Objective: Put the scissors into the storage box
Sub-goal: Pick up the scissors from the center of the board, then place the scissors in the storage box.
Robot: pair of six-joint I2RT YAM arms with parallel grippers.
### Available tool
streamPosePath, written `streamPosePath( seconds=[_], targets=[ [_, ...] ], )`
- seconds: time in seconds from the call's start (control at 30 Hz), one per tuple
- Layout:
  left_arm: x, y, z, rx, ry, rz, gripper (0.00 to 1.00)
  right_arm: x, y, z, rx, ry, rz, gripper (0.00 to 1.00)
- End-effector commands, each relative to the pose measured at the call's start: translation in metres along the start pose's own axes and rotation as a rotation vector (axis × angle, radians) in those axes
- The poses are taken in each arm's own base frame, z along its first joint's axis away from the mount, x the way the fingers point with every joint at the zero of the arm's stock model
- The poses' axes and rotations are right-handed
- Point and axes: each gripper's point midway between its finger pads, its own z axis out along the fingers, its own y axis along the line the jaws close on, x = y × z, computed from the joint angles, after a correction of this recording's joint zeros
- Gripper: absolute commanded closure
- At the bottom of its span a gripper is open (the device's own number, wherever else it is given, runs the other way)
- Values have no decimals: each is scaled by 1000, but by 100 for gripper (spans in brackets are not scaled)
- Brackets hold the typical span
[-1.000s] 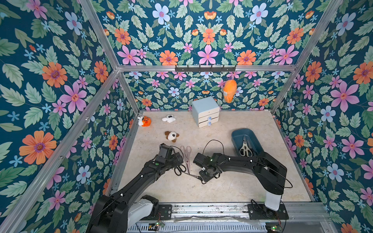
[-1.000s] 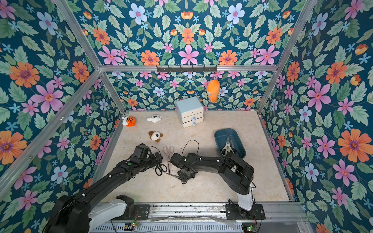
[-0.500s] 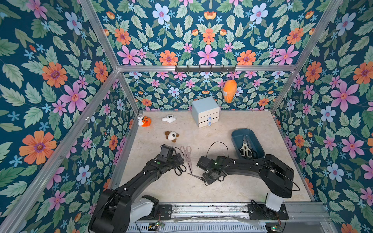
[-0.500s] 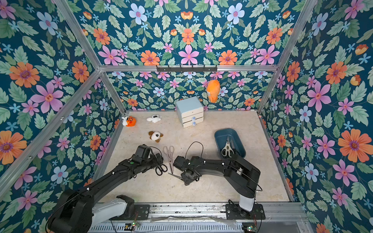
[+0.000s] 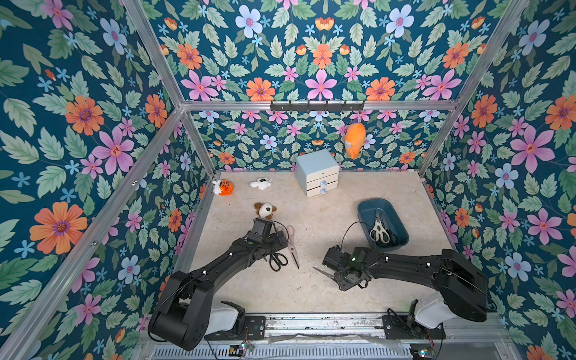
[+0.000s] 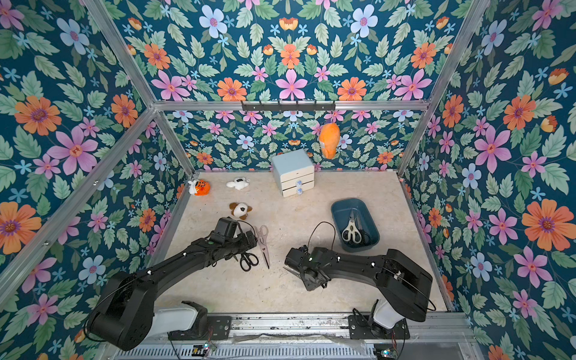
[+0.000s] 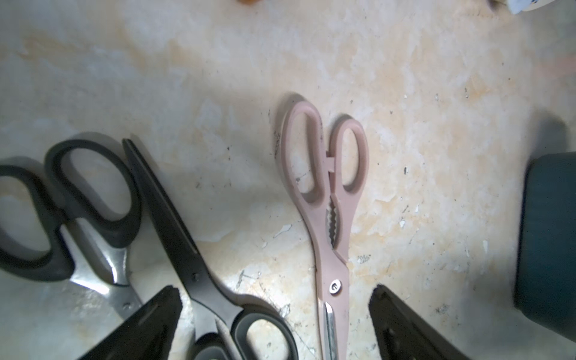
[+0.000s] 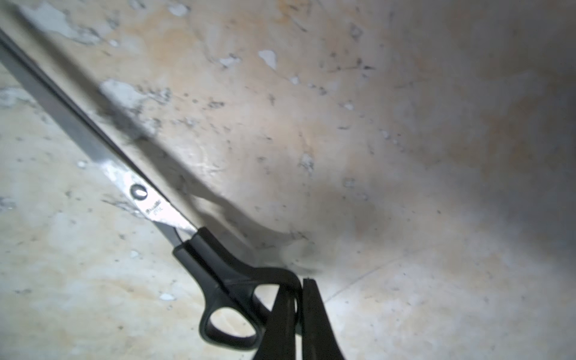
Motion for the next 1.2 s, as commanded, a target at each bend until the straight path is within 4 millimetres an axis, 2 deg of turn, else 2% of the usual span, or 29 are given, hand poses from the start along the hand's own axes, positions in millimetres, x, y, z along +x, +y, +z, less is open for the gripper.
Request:
streamPosePath(
  seconds=[0.0, 0.27, 0.5, 0.67, 0.83, 1.17],
  targets=[
    [-2, -4, 0, 15, -5, 3, 1, -4, -14, -6, 22, -26, 75, 100],
    [-2, -2, 3, 13, -8, -18, 1, -39, -47, -23, -17, -82, 244, 100],
    [-5, -6, 4, 19, -14, -46, 1, -71, -86, -36, -28, -119, 373, 100],
    [-3, -6, 4, 19, -15, -63, 1, -81, -122, -42, -11, -117, 448, 100],
    [-3, -5, 2, 15, -24, -75, 1, -85, -155, -51, -30, -142, 539, 100],
    [-7, -4, -4, 4, -54, -94, 1, -61, -206, -34, 21, -77, 703, 100]
  ],
)
